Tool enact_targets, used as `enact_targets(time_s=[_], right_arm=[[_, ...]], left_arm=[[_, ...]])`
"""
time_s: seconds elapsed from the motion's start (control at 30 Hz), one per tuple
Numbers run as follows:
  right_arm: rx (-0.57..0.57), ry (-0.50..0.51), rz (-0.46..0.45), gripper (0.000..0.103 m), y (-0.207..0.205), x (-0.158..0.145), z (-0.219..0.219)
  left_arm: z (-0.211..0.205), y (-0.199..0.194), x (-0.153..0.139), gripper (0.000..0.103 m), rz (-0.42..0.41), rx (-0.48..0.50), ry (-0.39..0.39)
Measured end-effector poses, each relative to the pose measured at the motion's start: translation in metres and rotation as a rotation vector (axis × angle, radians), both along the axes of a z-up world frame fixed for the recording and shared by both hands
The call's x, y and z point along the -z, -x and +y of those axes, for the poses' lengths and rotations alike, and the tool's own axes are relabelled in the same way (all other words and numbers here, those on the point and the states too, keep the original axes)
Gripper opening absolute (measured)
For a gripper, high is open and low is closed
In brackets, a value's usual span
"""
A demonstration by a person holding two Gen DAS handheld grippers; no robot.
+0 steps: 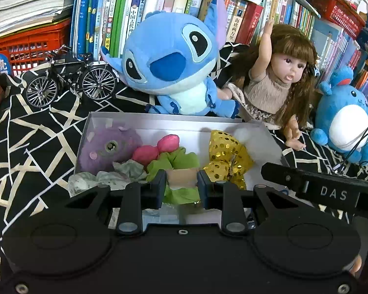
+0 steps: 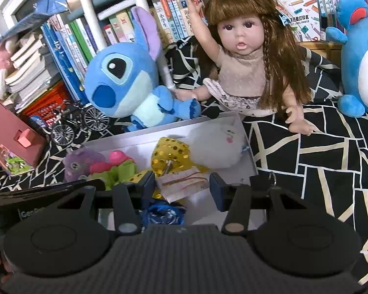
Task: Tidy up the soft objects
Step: 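Carry the sponge and paper packet with both grippers into the box, then open both grippers to release the sponge and paper packet in the box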
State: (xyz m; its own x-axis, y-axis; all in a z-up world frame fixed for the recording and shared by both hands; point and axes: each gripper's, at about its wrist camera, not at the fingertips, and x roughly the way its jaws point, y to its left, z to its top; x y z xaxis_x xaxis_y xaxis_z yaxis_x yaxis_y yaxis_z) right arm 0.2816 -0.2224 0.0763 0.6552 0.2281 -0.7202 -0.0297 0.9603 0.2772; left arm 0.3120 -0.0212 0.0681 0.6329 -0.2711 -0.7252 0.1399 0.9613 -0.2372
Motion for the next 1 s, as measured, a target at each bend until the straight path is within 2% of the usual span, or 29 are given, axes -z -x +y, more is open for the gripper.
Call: enact_targets(time_s=[1.0], right_arm=[[0.031,-0.066,0.065,0.055,-0.016,0.027,-0.006]], left_arm=[[-0.002,-0.004,0.017,0.029,-0.014,0.008,-0.062]])
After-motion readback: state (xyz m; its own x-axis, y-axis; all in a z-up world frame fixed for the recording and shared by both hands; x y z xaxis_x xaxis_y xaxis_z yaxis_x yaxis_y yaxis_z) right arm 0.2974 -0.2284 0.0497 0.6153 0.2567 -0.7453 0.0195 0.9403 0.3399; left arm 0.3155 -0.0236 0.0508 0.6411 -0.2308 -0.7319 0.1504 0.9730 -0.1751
